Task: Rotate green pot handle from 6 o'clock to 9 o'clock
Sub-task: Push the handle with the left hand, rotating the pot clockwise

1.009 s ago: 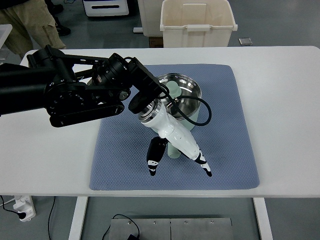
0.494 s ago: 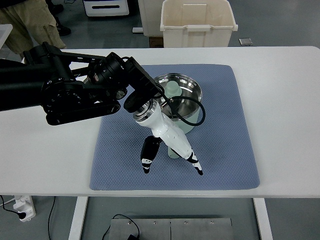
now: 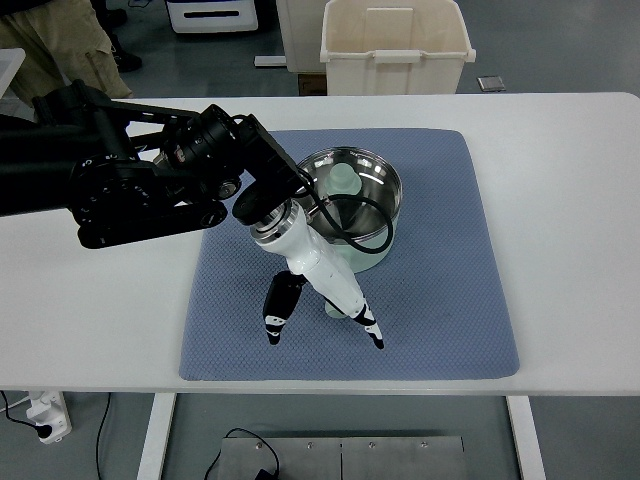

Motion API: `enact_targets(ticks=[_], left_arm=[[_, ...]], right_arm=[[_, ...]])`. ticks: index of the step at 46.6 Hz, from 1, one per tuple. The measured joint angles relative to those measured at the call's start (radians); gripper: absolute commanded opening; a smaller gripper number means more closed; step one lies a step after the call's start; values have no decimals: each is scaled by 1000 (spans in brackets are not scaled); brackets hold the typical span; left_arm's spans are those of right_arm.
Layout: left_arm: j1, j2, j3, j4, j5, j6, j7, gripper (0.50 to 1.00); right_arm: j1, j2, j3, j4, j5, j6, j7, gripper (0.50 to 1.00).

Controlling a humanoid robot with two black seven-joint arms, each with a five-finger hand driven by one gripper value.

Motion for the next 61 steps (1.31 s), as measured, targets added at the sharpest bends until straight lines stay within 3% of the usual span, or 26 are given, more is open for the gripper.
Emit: enact_targets(ticks=[61], left_arm=[[-40,137,100,-33,8,0,3,1000]], right_arm=[[0,0,0,0,0,0,0,1000]])
